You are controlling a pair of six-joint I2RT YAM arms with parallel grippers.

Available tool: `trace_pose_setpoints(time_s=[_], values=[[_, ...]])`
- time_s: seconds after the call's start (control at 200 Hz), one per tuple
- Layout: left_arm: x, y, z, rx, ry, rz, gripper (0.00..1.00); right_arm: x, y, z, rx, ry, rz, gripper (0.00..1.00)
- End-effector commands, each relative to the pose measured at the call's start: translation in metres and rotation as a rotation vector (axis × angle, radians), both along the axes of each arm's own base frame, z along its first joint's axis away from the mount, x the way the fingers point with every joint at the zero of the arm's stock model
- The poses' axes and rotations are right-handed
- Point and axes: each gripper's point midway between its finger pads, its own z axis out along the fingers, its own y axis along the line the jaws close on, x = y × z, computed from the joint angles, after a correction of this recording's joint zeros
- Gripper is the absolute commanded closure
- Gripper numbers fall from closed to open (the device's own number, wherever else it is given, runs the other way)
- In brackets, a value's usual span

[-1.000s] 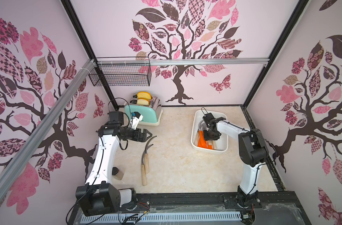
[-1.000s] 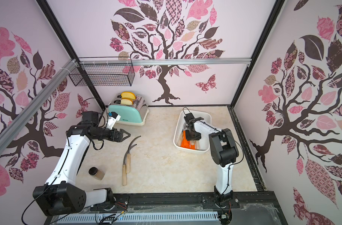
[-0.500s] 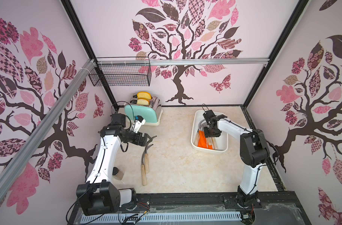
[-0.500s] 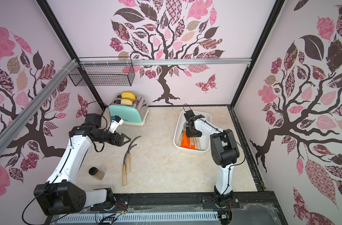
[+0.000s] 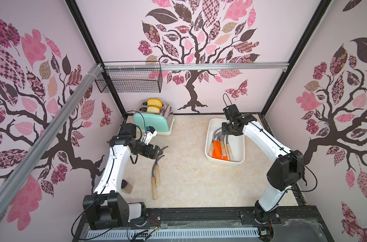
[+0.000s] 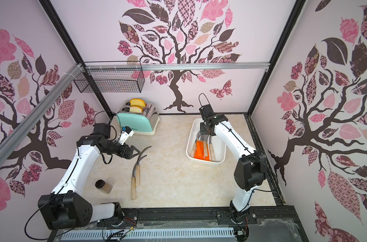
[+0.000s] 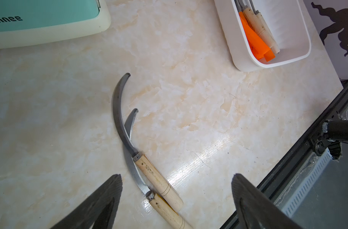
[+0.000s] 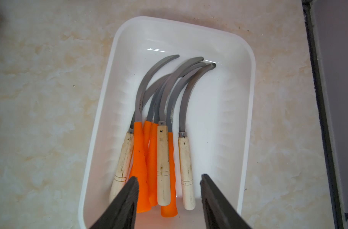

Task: Put small sickles into storage boxes
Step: Place the sickle in the storage box, then pick up the sickle at the center of the board.

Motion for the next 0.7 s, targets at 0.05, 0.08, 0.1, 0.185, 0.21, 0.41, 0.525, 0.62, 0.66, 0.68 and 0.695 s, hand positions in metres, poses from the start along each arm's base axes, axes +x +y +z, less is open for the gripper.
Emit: trace_pose_setpoints(time_s=[0.05, 0.08, 0.1, 0.185, 0.21, 0.41, 0.525, 0.62, 0.66, 0.68, 0.695], values=[[0.010, 0.003, -0.004, 0.004, 0.003, 0.046, 0.07, -0.031, 0.050, 0.014, 0.025, 0.023, 0.123, 0.45], [0.012, 0.004, -0.005, 0.003, 0.002, 0.058, 0.06, -0.036, 0.059, 0.015, 0.041, 0.025, 0.139, 0.45], [0.013, 0.005, -0.005, 0.002, 0.002, 0.070, 0.06, -0.039, 0.064, 0.017, 0.051, 0.023, 0.148, 0.45], [0.017, 0.007, -0.008, 0.007, 0.008, 0.092, 0.06, -0.054, 0.084, 0.023, 0.095, 0.005, 0.182, 0.45], [0.018, 0.007, -0.009, 0.006, 0.009, 0.093, 0.06, -0.058, 0.090, 0.024, 0.112, 0.000, 0.190, 0.45], [0.029, 0.008, -0.015, -0.006, 0.027, 0.121, 0.06, -0.090, 0.127, 0.023, 0.177, 0.010, 0.248, 0.45], [0.035, 0.008, -0.013, -0.011, 0.031, 0.134, 0.06, -0.108, 0.146, 0.017, 0.183, 0.016, 0.283, 0.45], [0.040, 0.009, -0.010, -0.013, 0.025, 0.147, 0.06, -0.118, 0.155, 0.015, 0.188, 0.016, 0.292, 0.45], [0.043, 0.010, -0.008, -0.013, 0.020, 0.155, 0.06, -0.124, 0.161, 0.013, 0.205, 0.019, 0.304, 0.45], [0.044, 0.010, -0.008, -0.014, 0.018, 0.159, 0.06, -0.126, 0.164, 0.013, 0.213, 0.020, 0.309, 0.45], [0.045, 0.011, -0.008, -0.014, 0.017, 0.163, 0.06, -0.128, 0.166, 0.013, 0.220, 0.021, 0.314, 0.45]])
